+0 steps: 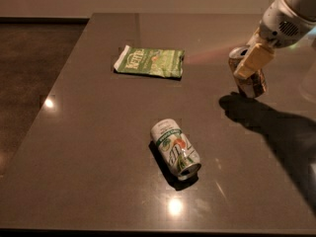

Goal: Knock orange can over

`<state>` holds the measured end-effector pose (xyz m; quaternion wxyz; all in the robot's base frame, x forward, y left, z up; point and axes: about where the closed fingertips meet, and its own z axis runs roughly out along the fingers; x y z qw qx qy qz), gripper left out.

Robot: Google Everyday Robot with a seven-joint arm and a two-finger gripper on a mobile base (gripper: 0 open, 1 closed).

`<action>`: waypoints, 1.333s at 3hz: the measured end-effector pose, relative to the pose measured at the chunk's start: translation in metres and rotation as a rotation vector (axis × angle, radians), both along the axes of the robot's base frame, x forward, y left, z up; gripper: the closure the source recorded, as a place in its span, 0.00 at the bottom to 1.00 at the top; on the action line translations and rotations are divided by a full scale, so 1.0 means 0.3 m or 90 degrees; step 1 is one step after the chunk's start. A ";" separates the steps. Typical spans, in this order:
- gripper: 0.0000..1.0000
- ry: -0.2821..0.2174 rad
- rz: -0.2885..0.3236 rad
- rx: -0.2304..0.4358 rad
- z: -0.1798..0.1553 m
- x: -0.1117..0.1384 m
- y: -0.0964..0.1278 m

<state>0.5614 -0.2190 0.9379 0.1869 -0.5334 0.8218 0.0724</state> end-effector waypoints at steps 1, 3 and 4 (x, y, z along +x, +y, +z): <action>0.82 0.021 0.015 -0.074 -0.012 0.000 0.014; 0.36 0.041 0.057 -0.158 -0.059 -0.033 0.042; 0.13 0.049 0.071 -0.172 -0.080 -0.047 0.048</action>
Offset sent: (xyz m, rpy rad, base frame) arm -0.0217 0.0103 -0.0136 -0.3176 0.1013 0.1061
